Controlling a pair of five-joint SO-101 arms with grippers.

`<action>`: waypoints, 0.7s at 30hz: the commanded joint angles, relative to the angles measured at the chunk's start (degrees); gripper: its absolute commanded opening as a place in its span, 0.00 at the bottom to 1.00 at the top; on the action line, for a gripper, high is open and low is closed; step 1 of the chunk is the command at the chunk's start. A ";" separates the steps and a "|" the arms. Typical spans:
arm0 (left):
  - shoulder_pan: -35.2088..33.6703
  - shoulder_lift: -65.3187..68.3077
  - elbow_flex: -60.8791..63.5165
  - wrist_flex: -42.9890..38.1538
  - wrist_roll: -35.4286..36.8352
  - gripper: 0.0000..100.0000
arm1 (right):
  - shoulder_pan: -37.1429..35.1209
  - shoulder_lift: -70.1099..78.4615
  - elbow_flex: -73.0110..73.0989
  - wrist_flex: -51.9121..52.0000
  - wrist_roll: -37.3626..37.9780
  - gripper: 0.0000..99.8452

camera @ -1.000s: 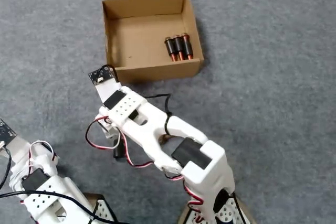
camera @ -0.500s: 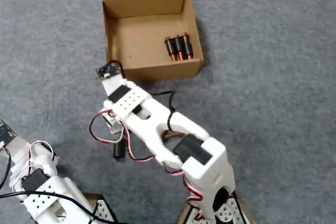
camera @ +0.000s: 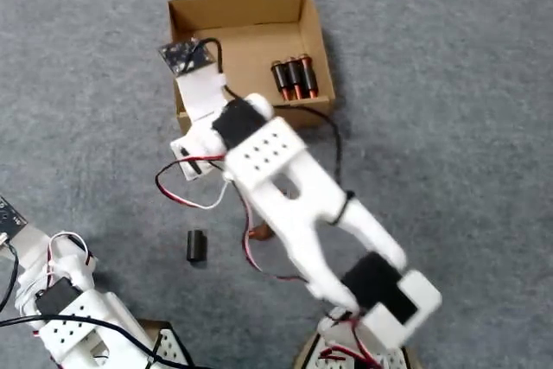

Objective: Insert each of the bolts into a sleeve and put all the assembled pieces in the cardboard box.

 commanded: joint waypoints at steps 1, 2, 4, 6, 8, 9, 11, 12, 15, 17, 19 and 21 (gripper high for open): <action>-0.53 -0.48 0.09 -0.53 -0.09 0.02 | 1.98 -9.89 -3.82 2.11 2.55 0.00; -0.53 -0.48 -0.09 -0.44 -0.09 0.02 | 2.51 -12.09 -4.09 2.46 2.64 0.00; -0.44 -0.48 -0.26 -0.44 -0.09 0.02 | 4.35 -16.40 -3.82 2.55 2.64 0.00; -0.35 -0.48 -0.44 -0.44 -0.26 0.02 | 6.90 -20.79 -4.00 3.60 2.64 0.00; -0.26 -0.31 -0.97 0.09 -0.26 0.02 | 10.07 -25.10 -4.00 5.01 2.64 0.00; -0.18 -0.22 -1.76 1.41 -0.26 0.02 | 11.82 -27.03 -3.91 5.98 2.64 0.00; 0.35 -0.31 -4.48 6.15 -0.26 0.02 | 15.34 -30.55 -3.82 8.18 2.64 0.00; 1.49 -0.31 -6.15 8.88 -0.26 0.02 | 17.01 -32.31 -3.82 9.23 2.64 0.00; 5.27 -0.31 -11.69 16.53 -0.18 0.02 | 22.11 -37.58 -4.18 12.31 2.81 0.00; 8.62 -0.40 -14.95 20.48 -0.09 0.02 | 24.92 -41.71 -4.09 13.89 4.92 0.00; 11.87 -0.31 -18.37 23.56 0.00 0.02 | 27.74 -46.37 -4.18 14.86 7.30 0.00; 15.03 -0.22 -22.07 26.37 0.00 0.02 | 30.73 -51.30 -4.00 14.77 9.05 0.00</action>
